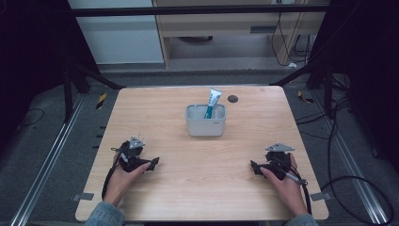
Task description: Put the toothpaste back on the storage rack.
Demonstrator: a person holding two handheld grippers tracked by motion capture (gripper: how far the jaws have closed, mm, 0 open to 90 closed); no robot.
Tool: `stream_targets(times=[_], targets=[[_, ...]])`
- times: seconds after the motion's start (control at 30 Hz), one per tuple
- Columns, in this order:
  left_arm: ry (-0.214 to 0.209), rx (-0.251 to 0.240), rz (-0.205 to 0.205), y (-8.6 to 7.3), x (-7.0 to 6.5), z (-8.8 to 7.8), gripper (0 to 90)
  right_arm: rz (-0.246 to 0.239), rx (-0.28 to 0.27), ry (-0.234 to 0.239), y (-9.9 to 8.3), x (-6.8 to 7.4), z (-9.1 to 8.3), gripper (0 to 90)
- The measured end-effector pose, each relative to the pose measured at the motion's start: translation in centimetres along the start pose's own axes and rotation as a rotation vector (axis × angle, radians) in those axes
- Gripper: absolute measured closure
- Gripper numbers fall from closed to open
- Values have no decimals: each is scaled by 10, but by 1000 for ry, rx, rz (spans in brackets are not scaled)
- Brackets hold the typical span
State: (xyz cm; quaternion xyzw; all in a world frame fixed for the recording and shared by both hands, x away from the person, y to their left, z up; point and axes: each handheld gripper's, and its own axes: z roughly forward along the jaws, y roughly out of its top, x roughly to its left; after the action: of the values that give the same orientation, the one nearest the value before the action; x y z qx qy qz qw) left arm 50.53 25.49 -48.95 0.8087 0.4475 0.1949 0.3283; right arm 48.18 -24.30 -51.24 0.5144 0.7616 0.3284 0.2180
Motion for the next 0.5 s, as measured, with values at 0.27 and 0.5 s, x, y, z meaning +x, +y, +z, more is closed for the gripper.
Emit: stream_targets(times=[0.27,0.5], targets=[[20,29,-3,-7,10,11,50,0,0,0,0,0,0,16],[-6,-14,7,-11,17,16,3,-1,1,-2,0,0,0,16]])
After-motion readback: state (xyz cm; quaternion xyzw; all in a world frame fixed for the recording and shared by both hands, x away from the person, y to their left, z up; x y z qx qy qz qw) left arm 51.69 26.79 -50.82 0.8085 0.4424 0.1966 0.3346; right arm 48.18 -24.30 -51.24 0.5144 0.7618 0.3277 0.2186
